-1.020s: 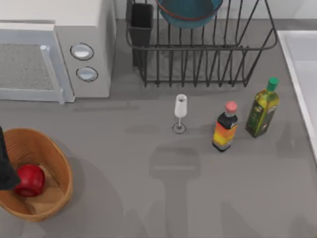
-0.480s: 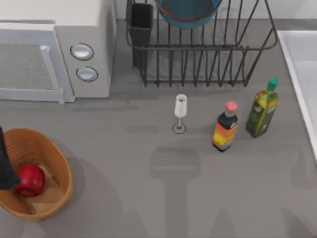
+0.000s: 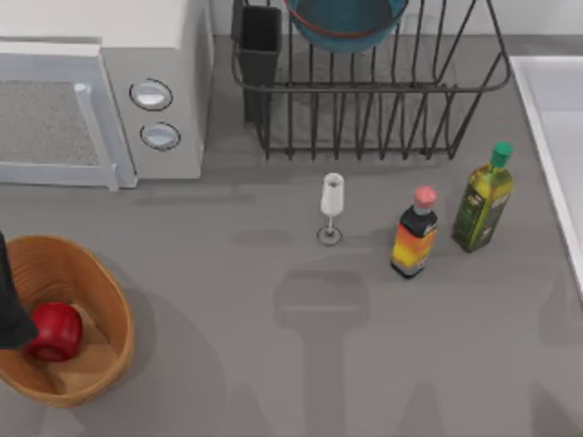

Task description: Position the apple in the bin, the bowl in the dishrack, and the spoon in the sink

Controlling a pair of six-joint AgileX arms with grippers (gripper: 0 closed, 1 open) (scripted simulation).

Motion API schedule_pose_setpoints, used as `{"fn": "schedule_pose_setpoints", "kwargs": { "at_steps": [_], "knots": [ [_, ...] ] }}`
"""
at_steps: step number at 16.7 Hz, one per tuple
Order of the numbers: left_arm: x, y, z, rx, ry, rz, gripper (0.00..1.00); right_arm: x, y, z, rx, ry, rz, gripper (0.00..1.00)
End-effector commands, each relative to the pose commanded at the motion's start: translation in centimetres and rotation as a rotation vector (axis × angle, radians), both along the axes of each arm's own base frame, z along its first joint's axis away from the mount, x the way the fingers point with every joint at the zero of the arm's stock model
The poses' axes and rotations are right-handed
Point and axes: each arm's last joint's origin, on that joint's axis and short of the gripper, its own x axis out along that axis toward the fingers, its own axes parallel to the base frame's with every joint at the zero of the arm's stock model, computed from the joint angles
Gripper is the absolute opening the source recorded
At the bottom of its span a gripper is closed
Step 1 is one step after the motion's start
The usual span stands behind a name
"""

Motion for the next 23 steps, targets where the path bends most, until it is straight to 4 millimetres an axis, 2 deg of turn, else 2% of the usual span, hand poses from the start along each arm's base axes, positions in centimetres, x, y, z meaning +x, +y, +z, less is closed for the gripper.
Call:
{"fn": "schedule_pose_setpoints", "kwargs": {
  "at_steps": [4, 10, 13, 18, 23],
  "knots": [
    [0.0, 0.0, 0.0, 0.000, 0.000, 0.000, 1.00, 0.8, -1.0, 1.5, -0.091, 0.289, -0.056, 1.00],
    [0.0, 0.0, 0.0, 0.000, 0.000, 0.000, 1.00, 4.2, -3.6, 2.2, -0.159, 0.970, -0.037, 1.00],
    [0.0, 0.0, 0.0, 0.000, 0.000, 0.000, 1.00, 5.9, -5.3, 2.4, -0.139, 1.222, 0.022, 1.00],
    [0.0, 0.0, 0.0, 0.000, 0.000, 0.000, 1.00, 7.7, -7.3, 2.6, -0.085, 1.437, 0.111, 1.00],
    [0.0, 0.0, 0.0, 0.000, 0.000, 0.000, 1.00, 7.9, -7.5, 2.6, -0.077, 1.456, 0.122, 1.00]
  ]
}}
